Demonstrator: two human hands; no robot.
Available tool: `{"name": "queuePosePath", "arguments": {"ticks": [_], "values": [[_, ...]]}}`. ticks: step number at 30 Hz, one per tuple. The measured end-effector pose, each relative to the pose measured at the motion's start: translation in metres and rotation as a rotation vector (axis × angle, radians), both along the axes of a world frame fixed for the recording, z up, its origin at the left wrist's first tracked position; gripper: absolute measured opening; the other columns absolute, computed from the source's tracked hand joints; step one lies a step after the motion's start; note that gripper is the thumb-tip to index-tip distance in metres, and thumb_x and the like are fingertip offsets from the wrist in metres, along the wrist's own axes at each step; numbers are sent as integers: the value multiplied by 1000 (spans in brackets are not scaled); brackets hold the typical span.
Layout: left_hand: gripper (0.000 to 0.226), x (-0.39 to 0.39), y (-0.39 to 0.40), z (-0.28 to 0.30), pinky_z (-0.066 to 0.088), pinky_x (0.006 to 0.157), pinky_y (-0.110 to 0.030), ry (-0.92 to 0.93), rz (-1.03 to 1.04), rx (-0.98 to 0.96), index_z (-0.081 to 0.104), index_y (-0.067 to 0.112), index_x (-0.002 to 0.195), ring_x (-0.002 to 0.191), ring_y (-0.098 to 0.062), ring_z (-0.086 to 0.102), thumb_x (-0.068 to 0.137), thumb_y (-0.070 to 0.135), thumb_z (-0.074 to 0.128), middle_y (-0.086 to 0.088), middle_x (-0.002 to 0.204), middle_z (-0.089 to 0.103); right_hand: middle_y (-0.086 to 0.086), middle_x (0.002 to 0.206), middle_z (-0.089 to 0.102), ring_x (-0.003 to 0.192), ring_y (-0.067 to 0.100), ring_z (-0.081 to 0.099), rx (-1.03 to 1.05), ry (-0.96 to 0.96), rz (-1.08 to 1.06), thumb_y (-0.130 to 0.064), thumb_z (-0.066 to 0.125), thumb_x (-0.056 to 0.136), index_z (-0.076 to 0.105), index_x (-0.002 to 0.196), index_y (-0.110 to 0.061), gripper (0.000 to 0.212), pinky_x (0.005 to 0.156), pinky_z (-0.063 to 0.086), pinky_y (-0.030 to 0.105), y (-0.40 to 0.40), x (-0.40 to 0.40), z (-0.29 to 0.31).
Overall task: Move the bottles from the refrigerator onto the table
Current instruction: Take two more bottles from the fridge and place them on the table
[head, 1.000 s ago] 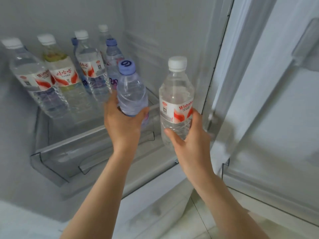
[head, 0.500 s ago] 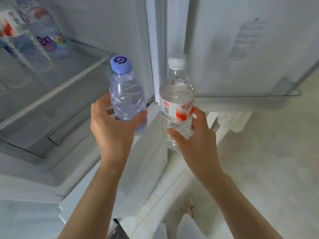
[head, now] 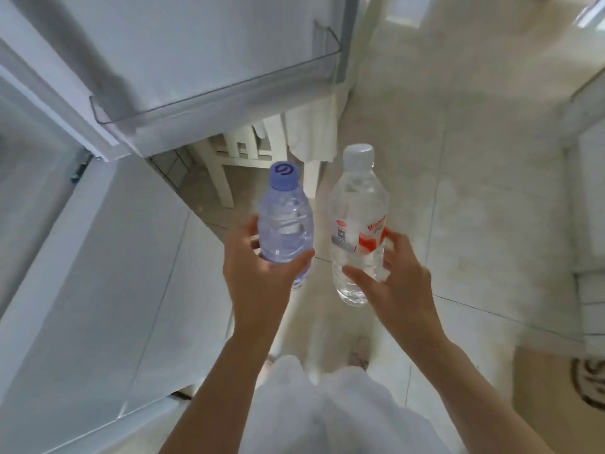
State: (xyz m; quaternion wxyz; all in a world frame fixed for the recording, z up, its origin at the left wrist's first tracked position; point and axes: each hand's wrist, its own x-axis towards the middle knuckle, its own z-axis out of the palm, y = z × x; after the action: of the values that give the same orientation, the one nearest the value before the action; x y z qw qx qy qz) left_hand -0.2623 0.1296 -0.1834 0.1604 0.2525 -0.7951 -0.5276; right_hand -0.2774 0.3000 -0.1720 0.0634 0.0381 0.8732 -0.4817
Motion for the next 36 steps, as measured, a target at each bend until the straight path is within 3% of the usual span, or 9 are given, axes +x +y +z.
{"name": "queuePosePath", "arguments": {"ticks": [5,9,14,17,19,22,27,32,36], "values": [[67,-25,91,-27,55,75,-23,-76,-101,-30,57,25,113,88,-12,66,56,30,93,11,101,64,-16,101,61,80,-14,55,-10,-71,-102,-24,82,70,47,125,-25,65,68,41,-3,90,-17,-14],[75,-48,143,-40,59,82,-36,-146,-153,-21,56,19,121,93,-18,66,57,31,92,3,112,65,-13,105,62,90,2,59,-10,-115,-158,-23,82,71,45,126,-27,67,67,41,-3,142,-37,-20],[79,-83,185,-50,57,81,-30,-162,-186,-34,57,17,123,94,-17,65,55,39,90,1,115,65,-5,115,63,94,8,58,-17,-161,-188,-23,81,72,45,129,-23,67,66,39,-1,185,-75,-23],[81,-113,195,-52,54,80,-27,-161,-200,-53,57,16,123,93,-15,63,53,44,85,1,115,65,-9,108,61,90,7,57,-40,-194,-197,-23,80,73,44,129,-24,66,62,41,-2,198,-106,-25],[79,-139,198,-57,56,80,-30,-166,-202,-66,57,17,123,93,-16,64,55,38,90,2,115,65,-10,108,60,93,8,59,-53,-222,-204,-22,79,74,44,129,-24,65,63,41,1,201,-130,-30],[78,-186,200,-60,52,78,-25,-179,-211,-76,57,18,123,91,-14,63,55,35,92,8,109,63,-7,111,62,90,7,60,-73,-235,-219,-23,78,75,45,126,-24,61,66,41,4,199,-174,-35],[78,-279,193,-61,55,77,-26,-180,-223,-24,58,21,120,89,-10,66,52,30,95,14,102,63,-21,94,58,74,-15,53,-71,-231,-232,-25,79,74,46,125,-26,61,57,42,0,189,-268,-34],[75,-366,181,-55,51,74,-15,-160,-226,-3,59,22,119,86,3,63,53,29,94,24,97,62,-15,100,57,81,-2,57,-48,-209,-208,-24,80,73,45,126,-25,63,59,40,4,178,-355,-29],[72,-427,173,-55,52,76,-23,-175,-201,1,60,25,116,89,-5,65,52,27,94,11,104,66,-14,99,57,83,4,56,-57,-204,-208,-24,81,72,45,126,-25,66,65,38,6,176,-412,-31]]}}
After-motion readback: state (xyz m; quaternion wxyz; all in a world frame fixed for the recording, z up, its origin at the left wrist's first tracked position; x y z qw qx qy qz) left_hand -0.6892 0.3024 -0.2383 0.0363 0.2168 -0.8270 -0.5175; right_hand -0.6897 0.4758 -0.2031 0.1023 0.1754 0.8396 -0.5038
